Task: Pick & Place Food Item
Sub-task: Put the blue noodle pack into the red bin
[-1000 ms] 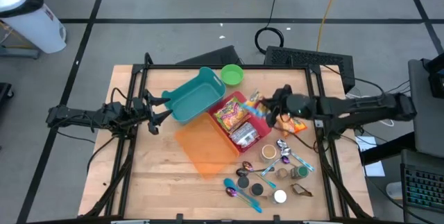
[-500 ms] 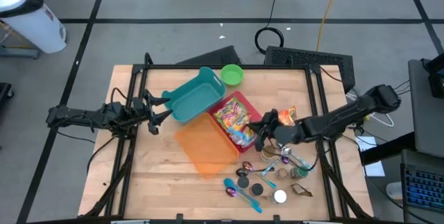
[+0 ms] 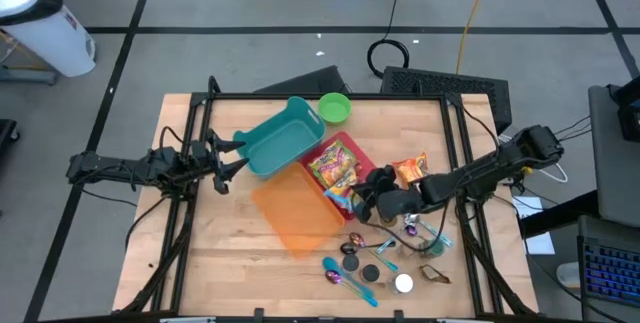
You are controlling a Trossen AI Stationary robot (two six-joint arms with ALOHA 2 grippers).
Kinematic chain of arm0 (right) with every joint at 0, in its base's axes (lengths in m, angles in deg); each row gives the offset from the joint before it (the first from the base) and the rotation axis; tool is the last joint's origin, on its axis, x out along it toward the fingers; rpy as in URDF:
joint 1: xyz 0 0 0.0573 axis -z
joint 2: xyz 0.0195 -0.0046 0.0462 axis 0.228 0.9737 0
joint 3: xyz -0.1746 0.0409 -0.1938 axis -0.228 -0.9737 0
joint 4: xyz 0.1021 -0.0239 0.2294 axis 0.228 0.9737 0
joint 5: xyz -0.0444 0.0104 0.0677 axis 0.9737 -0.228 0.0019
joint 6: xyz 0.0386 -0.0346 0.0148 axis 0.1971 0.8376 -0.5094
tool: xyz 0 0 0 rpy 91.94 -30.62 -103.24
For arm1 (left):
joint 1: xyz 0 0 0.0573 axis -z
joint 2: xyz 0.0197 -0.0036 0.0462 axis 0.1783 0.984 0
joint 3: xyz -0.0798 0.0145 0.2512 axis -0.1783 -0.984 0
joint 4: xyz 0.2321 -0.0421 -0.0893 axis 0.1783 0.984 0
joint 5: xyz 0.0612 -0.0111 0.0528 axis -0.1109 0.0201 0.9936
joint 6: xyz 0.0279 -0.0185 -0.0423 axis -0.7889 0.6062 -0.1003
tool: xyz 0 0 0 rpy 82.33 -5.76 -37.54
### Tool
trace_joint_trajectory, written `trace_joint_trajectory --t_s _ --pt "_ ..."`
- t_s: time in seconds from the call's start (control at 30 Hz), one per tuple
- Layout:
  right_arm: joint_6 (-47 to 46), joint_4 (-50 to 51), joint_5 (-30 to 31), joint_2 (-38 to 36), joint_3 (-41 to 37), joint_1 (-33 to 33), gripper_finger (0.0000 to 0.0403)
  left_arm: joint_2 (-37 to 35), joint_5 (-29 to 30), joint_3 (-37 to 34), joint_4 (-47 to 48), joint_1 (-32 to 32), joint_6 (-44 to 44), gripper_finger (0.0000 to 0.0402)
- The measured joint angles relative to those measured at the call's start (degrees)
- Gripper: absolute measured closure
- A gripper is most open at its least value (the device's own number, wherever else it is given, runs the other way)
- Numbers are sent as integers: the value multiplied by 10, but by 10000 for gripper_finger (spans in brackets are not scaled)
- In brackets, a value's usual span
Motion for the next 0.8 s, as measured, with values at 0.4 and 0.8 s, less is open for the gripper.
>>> trace_joint_trajectory --t_s 0.4,0.8 --pt "-33 58 -60 0 0 12 403 0 0 0 0 0 0 149" --pt "-20 57 -83 42 -2 42 373 0 0 0 0 0 0 149"
